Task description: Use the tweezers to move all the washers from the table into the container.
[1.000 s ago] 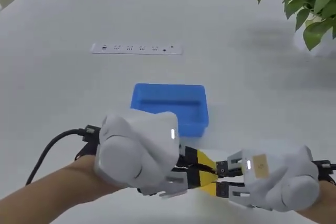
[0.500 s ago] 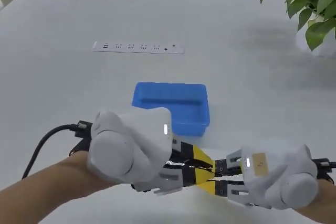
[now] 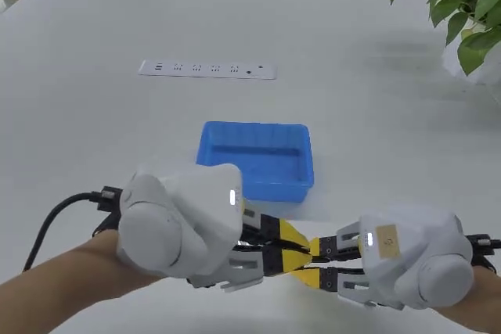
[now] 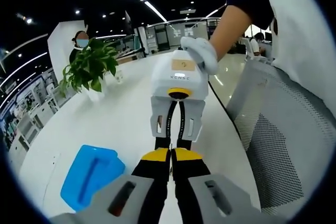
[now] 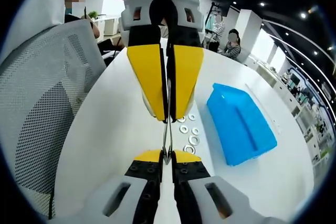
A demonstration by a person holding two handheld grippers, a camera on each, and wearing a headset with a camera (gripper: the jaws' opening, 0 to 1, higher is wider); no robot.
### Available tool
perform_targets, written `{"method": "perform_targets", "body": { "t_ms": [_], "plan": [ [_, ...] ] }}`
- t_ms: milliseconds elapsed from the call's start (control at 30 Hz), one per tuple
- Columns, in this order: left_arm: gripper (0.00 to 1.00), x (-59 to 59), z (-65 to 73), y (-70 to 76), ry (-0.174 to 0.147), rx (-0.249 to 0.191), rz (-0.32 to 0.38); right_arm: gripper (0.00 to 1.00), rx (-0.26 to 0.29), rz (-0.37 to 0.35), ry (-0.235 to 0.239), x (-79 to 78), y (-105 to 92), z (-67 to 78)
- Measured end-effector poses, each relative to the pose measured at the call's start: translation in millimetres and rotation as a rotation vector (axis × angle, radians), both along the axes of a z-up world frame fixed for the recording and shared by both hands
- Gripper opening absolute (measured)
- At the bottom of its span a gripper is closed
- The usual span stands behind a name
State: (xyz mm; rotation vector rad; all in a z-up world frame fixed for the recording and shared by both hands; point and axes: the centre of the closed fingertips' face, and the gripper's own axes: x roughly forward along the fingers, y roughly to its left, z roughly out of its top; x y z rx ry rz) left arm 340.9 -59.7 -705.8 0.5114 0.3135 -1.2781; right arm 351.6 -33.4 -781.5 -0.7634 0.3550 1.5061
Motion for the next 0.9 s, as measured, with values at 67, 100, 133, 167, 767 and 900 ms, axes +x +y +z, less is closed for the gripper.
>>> {"method": "perform_targets", "body": {
  "t_ms": [67, 100, 133, 167, 767, 900],
  "plan": [
    [0.05, -0.3, 0.0, 0.6, -0.003, 0.003, -0.004, 0.07, -0.01, 0.007, -0.014, -0.4, 0.6, -0.1],
    [0.05, -0.4, 0.1, 1.1, -0.001, 0.003, -0.004, 0.08, -0.012, 0.011, -0.018, -0.8, 1.3, 0.1],
    [0.05, -0.7, 0.4, 2.3, 0.001, 0.002, -0.005, 0.08, -0.011, 0.016, -0.017, -2.1, 3.2, 0.3],
    [0.05, -0.7, 0.6, 3.0, 0.001, 0.003, -0.004, 0.08, -0.011, 0.017, -0.016, -2.6, 4.0, 0.5],
    [0.05, -8.8, 15.4, 48.9, -0.012, 0.015, 0.097, 0.2, 0.0, 0.044, -0.012, -17.0, 34.5, 6.2],
    [0.05, -7.8, 18.1, 61.0, -0.017, 0.012, 0.13, 0.21, 0.001, 0.034, -0.01, -16.3, 36.1, 5.6]
  ]
}}
